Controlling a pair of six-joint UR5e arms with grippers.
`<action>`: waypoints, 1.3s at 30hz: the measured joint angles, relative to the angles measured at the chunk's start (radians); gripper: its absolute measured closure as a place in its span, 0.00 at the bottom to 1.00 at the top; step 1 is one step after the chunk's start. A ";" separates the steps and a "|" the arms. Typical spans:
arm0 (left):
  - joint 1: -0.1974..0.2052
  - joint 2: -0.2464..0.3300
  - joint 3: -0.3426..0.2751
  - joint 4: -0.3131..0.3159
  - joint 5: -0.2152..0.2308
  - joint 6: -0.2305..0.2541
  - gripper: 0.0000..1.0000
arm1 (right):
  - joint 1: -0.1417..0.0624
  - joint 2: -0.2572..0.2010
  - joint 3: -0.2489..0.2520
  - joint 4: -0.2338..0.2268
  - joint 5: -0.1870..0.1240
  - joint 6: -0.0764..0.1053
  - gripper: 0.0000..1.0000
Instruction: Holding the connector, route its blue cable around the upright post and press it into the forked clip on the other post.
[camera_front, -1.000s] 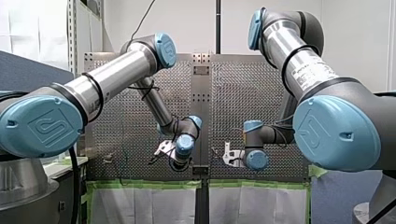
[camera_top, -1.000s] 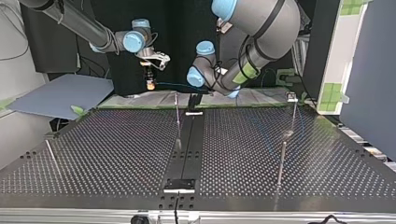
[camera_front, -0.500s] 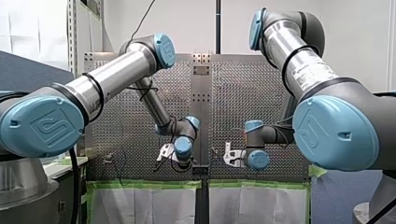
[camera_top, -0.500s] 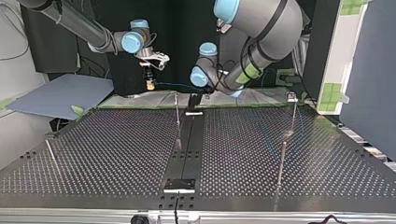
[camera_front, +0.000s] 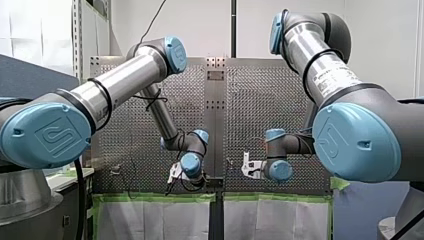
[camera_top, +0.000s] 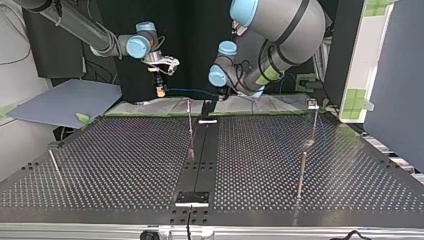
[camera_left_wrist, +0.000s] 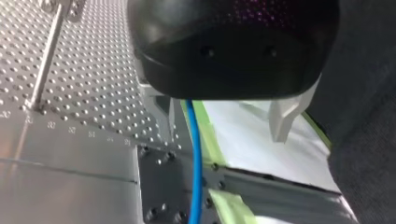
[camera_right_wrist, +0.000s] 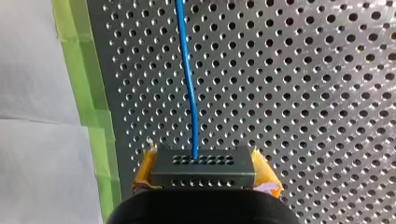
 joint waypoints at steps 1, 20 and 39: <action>-0.001 0.000 -0.003 0.010 0.010 -0.009 0.00 | -0.001 0.000 0.000 0.000 -0.007 0.001 1.00; 0.002 0.003 -0.035 0.161 0.160 -0.160 0.00 | -0.029 0.000 0.000 -0.005 -0.062 0.012 1.00; -0.017 0.021 -0.122 0.308 0.112 -0.308 0.00 | -0.030 0.000 0.000 -0.003 -0.110 0.012 1.00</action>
